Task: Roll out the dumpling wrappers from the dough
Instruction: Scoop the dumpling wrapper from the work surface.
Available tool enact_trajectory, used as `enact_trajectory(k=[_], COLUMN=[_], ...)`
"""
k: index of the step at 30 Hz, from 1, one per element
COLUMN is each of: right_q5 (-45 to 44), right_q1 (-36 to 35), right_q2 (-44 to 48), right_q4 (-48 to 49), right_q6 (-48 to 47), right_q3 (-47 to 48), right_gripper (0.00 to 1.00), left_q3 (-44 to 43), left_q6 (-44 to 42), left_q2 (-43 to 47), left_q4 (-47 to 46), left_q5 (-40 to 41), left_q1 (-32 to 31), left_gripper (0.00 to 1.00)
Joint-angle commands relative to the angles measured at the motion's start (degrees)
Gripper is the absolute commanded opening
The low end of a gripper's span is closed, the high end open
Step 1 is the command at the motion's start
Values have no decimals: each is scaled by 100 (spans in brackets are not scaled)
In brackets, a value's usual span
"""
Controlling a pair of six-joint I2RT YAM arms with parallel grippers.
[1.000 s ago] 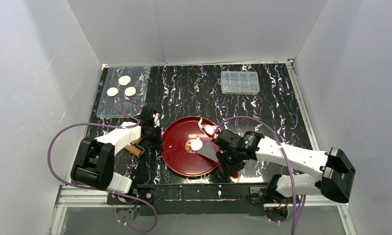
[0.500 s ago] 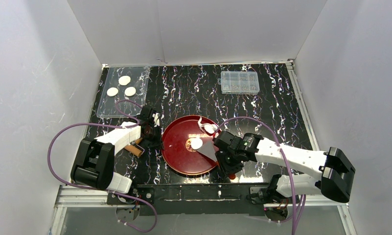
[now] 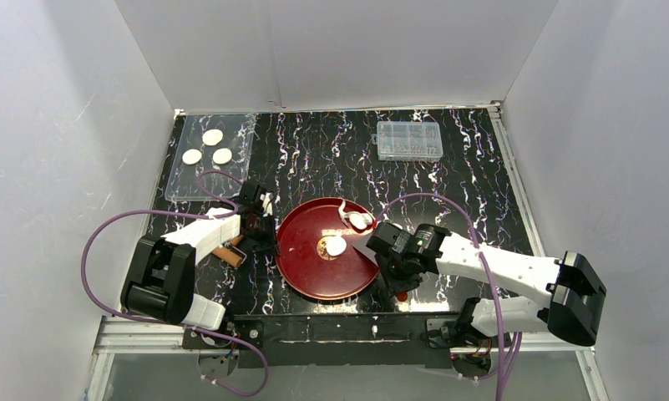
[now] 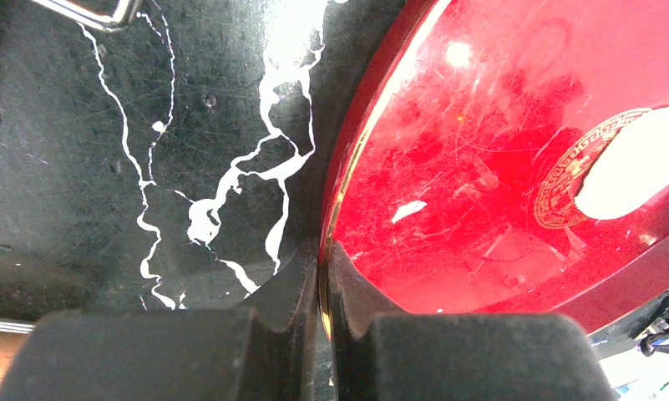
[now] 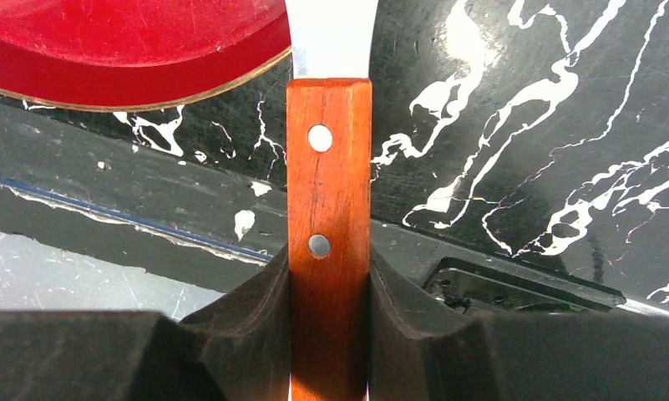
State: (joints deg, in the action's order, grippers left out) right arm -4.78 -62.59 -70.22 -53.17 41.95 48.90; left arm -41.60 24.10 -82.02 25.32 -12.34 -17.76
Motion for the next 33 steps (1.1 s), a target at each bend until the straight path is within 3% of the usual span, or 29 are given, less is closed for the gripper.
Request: enact_trajectory(k=[1,22,33], right_q5=[-253,-12,384], right_q1=[23,-367,-474], right_q2=[26,-223,7], right_q4=[22,-160,630], right_q6=[153,-533,-229], right_q3=[88,288,-93], right_gripper=[1,1,1], left_q3=[91,65,69], left_q6=[-150,-142,-142], left_q2=[106,100,118], left_q4=[204,235,228], left_q5=[-41,-14,-23], left_q1=[9,23,31], left_gripper=[0,0,0])
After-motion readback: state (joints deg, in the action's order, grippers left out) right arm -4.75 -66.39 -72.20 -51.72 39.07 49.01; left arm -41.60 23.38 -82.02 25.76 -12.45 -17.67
